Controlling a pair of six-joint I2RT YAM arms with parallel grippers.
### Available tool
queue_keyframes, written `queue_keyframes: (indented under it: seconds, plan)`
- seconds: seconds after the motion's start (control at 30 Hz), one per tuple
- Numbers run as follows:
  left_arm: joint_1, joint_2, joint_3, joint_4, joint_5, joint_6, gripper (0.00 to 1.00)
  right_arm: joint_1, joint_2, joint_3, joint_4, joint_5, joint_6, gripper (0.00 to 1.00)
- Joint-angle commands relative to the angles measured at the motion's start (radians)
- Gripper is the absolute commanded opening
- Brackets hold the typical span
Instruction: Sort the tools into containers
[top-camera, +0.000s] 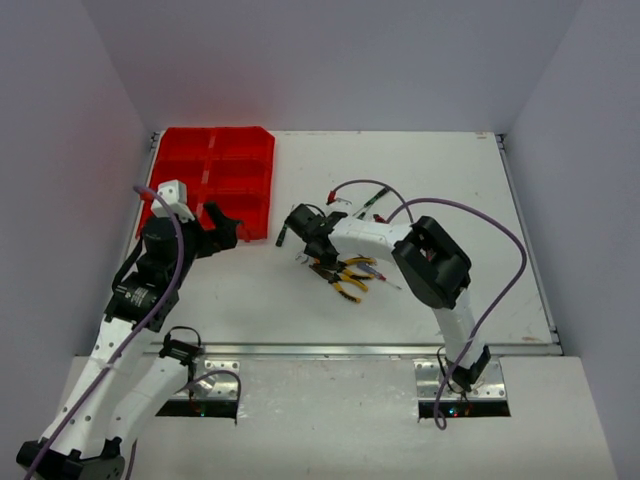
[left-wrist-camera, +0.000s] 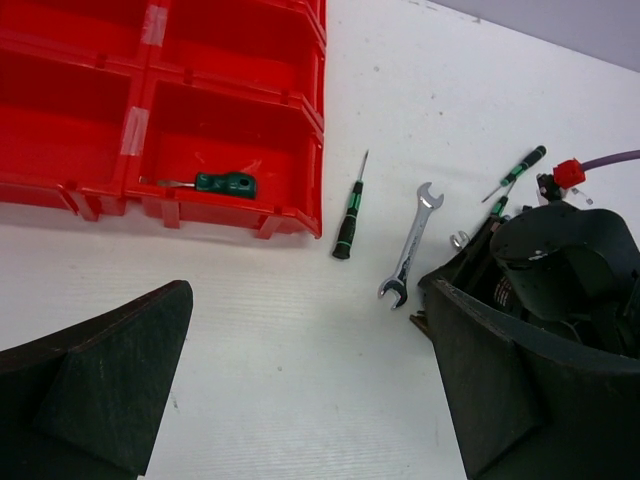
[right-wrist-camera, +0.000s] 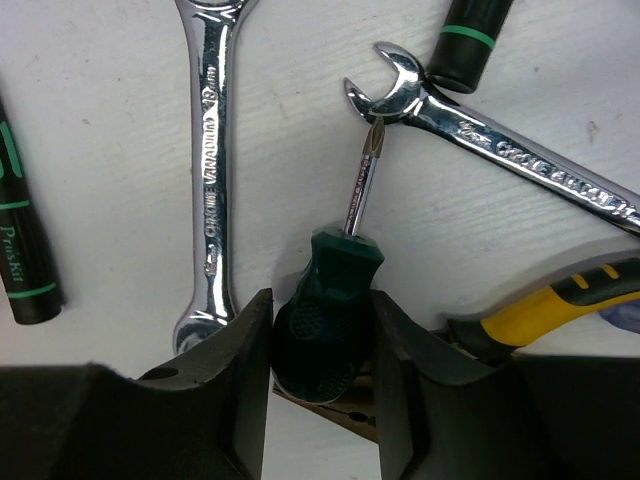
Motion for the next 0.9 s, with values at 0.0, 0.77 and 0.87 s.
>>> queue_keyframes:
  seconds: [0.0, 0.77, 0.87]
  plan:
    - [-0.011, -0.016, 0.012, 0.043, 0.053, 0.002, 1.00, 0.012, -0.176, -0.114, 0.208, 0.037, -0.170, 0.05]
    - [-0.217, 0.176, -0.157, 0.545, 0.650, -0.403, 0.83, 0.025, -0.977, -0.814, 1.091, -0.994, -0.899, 0.00]
    - [-0.222, 0.190, -0.173, 0.613, 0.716, -0.438, 0.53, 0.027, -0.963, -0.796, 1.090, -1.008, -0.893, 0.00]
